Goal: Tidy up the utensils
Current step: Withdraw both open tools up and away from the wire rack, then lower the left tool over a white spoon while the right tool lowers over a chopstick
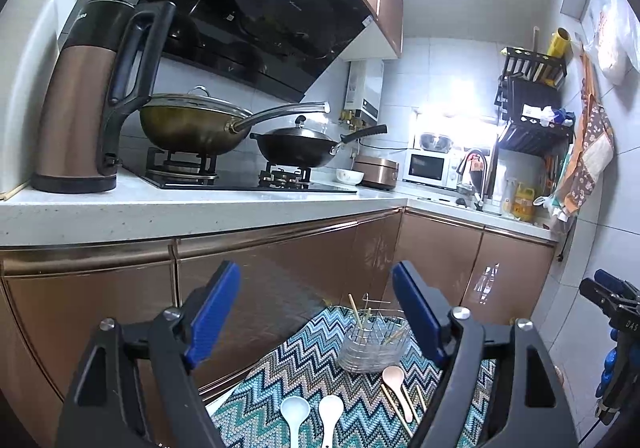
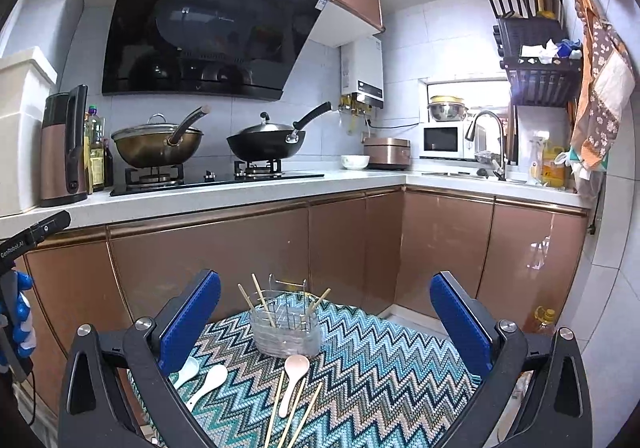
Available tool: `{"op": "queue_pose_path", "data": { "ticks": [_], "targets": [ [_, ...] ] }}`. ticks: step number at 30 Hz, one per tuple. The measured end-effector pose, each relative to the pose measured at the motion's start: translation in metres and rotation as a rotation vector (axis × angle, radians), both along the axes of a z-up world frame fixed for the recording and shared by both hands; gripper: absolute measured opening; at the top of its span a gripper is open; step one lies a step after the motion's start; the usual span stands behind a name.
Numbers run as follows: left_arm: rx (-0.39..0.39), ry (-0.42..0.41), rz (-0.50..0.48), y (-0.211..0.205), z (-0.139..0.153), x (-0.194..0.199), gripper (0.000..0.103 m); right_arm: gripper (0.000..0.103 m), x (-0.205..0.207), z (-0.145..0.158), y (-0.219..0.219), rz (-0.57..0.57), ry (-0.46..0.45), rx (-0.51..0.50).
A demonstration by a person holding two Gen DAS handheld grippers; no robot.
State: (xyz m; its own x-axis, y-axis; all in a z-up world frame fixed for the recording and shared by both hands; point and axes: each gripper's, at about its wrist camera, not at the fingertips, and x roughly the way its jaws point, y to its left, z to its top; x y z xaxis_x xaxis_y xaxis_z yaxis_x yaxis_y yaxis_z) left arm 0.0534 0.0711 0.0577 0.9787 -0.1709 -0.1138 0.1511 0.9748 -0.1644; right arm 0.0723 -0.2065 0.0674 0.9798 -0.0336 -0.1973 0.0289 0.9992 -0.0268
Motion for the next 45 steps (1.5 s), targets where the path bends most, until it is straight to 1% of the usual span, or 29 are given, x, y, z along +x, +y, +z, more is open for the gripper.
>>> {"op": "queue_pose_path", "data": {
  "ticks": [7, 12, 16, 21, 23, 31, 38, 42, 45],
  "targets": [
    [0.019, 0.014, 0.009, 0.003, -0.004, -0.002, 0.078, 0.102, -0.013, 0.000, 0.000, -0.023, -0.004, 0.001],
    [0.029, 0.035, 0.016, 0.006, -0.010, -0.002, 0.078, 0.097, -0.013, -0.004, 0.002, -0.029, 0.021, -0.011],
    [0.046, 0.075, 0.019, 0.005, -0.019, 0.005, 0.078, 0.092, -0.007, -0.010, 0.000, -0.022, 0.053, -0.003],
    [0.056, 0.129, 0.003, 0.000, -0.032, 0.020, 0.078, 0.090, 0.005, -0.023, -0.001, -0.011, 0.101, 0.002],
    [0.061, 0.149, -0.005, -0.003, -0.038, 0.027, 0.078, 0.087, 0.010, -0.028, -0.003, -0.006, 0.117, 0.005],
    [0.052, 0.242, -0.065, -0.014, -0.061, 0.052, 0.078, 0.081, 0.031, -0.047, -0.011, -0.007, 0.181, 0.029],
    [0.049, 0.344, -0.127, -0.025, -0.087, 0.077, 0.078, 0.070, 0.057, -0.073, -0.021, 0.001, 0.265, 0.061],
    [0.043, 0.415, -0.173, -0.038, -0.105, 0.093, 0.078, 0.064, 0.079, -0.094, -0.029, 0.014, 0.350, 0.088],
    [0.046, 0.462, -0.201, -0.048, -0.119, 0.105, 0.077, 0.056, 0.099, -0.111, -0.034, 0.035, 0.428, 0.112]
  ]
}}
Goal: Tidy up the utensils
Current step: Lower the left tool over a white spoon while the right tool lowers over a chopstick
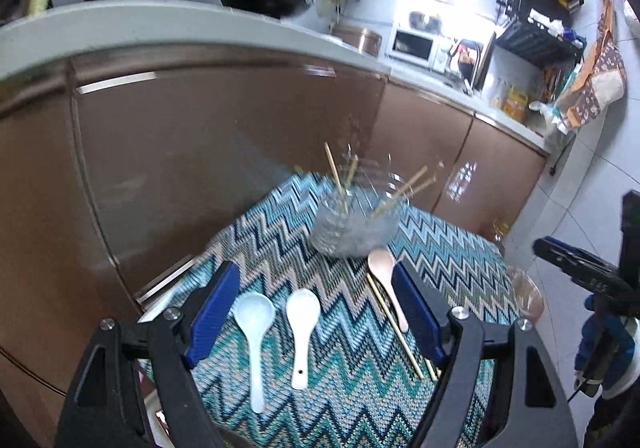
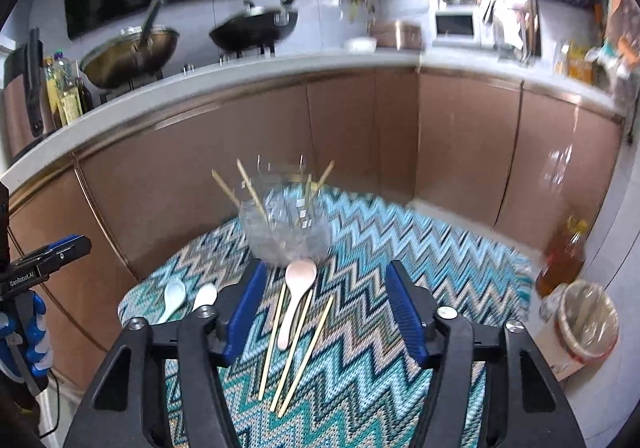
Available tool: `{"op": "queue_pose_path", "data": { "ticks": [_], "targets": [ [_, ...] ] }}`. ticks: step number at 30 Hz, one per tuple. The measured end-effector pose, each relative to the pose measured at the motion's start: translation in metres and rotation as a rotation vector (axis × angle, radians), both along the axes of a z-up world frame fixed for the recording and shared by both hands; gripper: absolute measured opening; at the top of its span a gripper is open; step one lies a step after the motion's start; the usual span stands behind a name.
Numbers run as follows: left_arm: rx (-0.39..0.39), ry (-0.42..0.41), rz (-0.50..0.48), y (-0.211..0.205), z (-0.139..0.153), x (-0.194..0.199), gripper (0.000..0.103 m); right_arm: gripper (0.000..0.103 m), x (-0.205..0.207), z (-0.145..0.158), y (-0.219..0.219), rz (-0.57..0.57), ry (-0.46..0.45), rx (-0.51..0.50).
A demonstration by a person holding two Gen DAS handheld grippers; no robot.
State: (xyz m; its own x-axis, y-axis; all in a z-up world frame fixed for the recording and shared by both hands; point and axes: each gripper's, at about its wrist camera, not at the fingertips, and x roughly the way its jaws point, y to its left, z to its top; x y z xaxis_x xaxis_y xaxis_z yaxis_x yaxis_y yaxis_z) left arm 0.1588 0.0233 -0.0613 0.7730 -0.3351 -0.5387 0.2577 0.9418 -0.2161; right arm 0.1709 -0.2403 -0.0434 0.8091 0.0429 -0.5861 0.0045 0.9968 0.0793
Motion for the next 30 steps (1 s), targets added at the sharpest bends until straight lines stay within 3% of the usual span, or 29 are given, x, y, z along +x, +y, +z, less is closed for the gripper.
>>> {"op": "queue_pose_path", "data": {
  "ticks": [5, 8, 12, 17, 24, 30],
  "targets": [
    [-0.015, 0.081, -0.021, -0.010, -0.025, 0.020, 0.077, 0.033, 0.046, -0.044, -0.009, 0.061, 0.184, 0.085],
    [-0.015, 0.117, -0.020, -0.011, -0.039, 0.031, 0.077, 0.024, 0.074, -0.070, -0.011, 0.094, 0.278, 0.122],
    [-0.013, 0.151, -0.018, -0.009, -0.051, 0.042, 0.077, 0.023, 0.117, -0.109, -0.009, 0.142, 0.416, 0.165],
    [-0.017, 0.209, -0.012, -0.002, -0.066, 0.055, 0.077, 0.023, 0.152, -0.147, -0.003, 0.136, 0.540, 0.131],
    [-0.031, 0.312, -0.033, 0.002, -0.090, 0.077, 0.075, 0.022, 0.171, -0.175, -0.004, 0.125, 0.607, 0.095],
    [-0.033, 0.390, -0.084, -0.008, -0.106, 0.097, 0.068, 0.019, 0.181, -0.184, -0.002, 0.134, 0.625, 0.085]
  ]
}}
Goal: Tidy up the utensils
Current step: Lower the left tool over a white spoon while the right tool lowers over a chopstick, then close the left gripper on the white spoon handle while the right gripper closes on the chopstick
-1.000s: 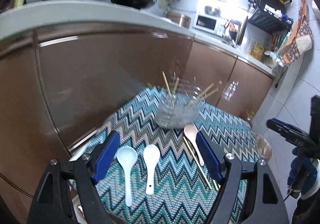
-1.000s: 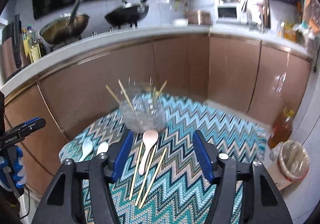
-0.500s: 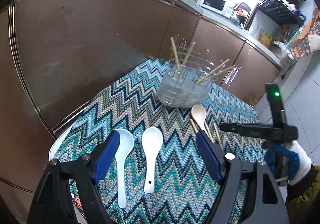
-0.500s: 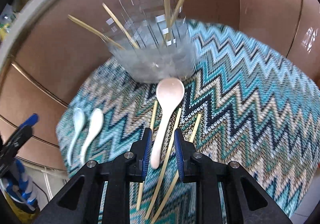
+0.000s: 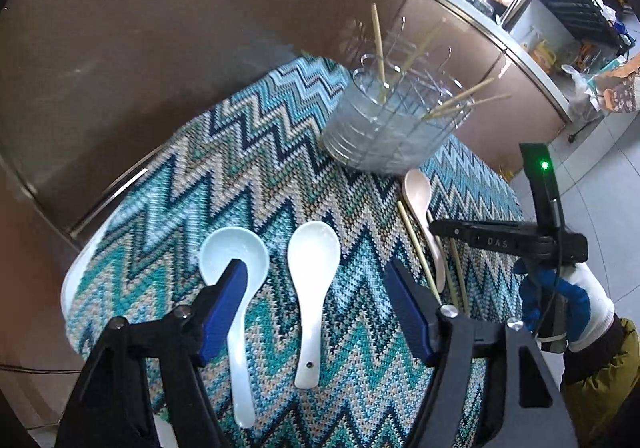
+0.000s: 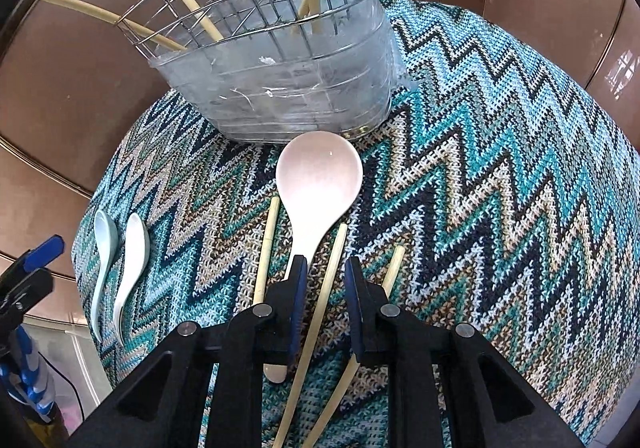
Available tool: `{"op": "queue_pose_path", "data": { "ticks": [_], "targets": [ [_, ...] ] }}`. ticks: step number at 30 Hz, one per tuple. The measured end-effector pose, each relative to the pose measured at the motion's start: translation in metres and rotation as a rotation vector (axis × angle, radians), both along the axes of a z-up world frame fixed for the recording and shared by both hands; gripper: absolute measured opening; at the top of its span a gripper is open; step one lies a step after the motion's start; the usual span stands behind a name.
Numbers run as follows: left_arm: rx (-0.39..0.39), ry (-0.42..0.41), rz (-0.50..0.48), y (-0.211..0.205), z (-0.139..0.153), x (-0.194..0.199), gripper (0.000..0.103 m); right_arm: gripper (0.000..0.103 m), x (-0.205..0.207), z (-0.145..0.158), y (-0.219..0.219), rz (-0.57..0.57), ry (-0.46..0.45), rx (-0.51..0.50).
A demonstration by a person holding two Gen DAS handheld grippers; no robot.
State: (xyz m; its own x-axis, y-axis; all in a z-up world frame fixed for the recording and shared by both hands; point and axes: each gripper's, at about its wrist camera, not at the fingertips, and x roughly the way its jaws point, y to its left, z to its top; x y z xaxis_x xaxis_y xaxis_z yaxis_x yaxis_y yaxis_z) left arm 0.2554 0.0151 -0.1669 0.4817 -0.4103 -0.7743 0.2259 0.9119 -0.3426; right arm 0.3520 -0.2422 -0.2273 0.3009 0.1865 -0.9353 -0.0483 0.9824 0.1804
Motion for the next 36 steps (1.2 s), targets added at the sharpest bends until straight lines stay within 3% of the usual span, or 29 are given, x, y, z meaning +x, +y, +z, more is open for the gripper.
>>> {"op": "queue_pose_path", "data": {
  "ticks": [5, 12, 27, 36],
  "targets": [
    [0.009, 0.011, -0.025, 0.004, 0.001, 0.007, 0.067, 0.018, 0.002, -0.001, -0.002, 0.014, 0.009, -0.008],
    [0.010, 0.031, 0.030, 0.034, -0.002, 0.012, 0.067, 0.018, 0.006, -0.003, -0.005, 0.023, 0.026, -0.019],
    [0.003, 0.075, 0.075, 0.060, -0.022, 0.020, 0.067, 0.018, 0.020, -0.011, -0.001, 0.027, 0.061, -0.014],
    [-0.004, 0.126, 0.060, 0.069, -0.039, 0.034, 0.053, 0.013, 0.026, -0.017, 0.009, 0.035, 0.066, -0.017]
  ]
}}
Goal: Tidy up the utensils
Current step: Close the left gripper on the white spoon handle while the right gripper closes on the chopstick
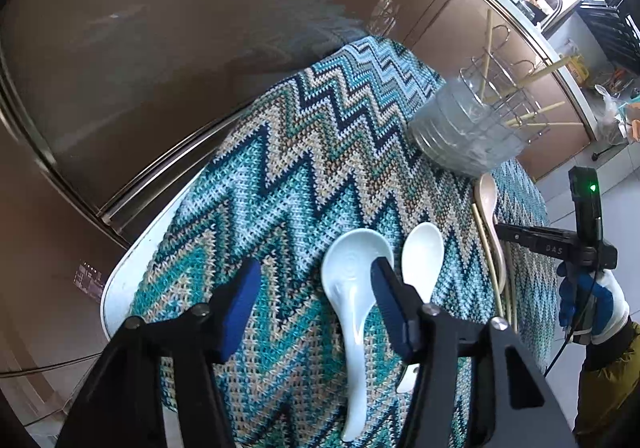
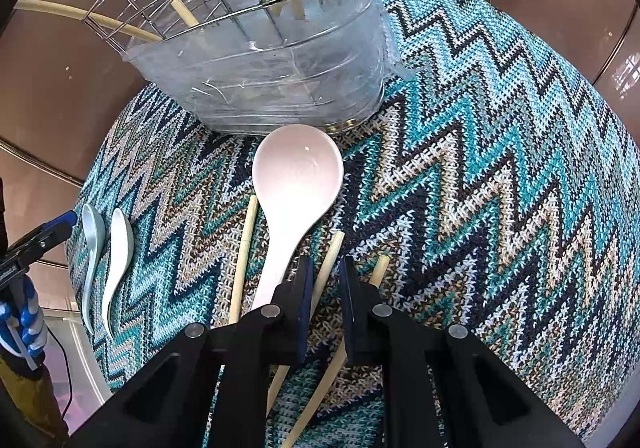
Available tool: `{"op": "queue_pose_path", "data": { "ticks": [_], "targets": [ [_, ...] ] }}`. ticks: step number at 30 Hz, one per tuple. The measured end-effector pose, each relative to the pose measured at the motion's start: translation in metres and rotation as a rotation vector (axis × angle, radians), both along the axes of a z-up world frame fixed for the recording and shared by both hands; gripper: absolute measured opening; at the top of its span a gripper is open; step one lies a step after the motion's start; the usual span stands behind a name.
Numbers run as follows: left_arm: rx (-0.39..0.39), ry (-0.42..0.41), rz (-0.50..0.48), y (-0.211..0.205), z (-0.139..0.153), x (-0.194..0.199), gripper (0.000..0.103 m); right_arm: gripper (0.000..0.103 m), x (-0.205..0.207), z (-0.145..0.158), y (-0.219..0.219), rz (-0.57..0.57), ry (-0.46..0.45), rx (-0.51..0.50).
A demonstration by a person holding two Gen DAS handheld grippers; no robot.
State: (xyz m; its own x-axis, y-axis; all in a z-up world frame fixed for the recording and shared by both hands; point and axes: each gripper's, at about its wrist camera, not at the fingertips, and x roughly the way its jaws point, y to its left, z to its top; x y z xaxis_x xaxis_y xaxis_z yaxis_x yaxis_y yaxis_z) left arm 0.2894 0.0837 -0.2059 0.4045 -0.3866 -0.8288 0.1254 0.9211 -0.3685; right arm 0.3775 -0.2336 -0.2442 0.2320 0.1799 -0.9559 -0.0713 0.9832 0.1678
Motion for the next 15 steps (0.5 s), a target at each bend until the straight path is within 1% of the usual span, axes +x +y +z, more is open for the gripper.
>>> {"op": "queue_pose_path", "data": {
  "ticks": [7, 11, 15],
  "targets": [
    [-0.006, 0.015, -0.075, -0.009, -0.007, 0.009, 0.044, 0.013, 0.004, -0.003, 0.000, 0.012, 0.007, -0.007],
    [-0.006, 0.029, -0.095, -0.013, -0.012, 0.014, 0.041, 0.013, 0.007, -0.005, 0.000, 0.017, 0.013, -0.011],
    [-0.001, 0.042, -0.102, -0.017, -0.017, 0.018, 0.034, 0.013, 0.010, -0.006, 0.003, 0.023, 0.014, -0.021]
  ]
}}
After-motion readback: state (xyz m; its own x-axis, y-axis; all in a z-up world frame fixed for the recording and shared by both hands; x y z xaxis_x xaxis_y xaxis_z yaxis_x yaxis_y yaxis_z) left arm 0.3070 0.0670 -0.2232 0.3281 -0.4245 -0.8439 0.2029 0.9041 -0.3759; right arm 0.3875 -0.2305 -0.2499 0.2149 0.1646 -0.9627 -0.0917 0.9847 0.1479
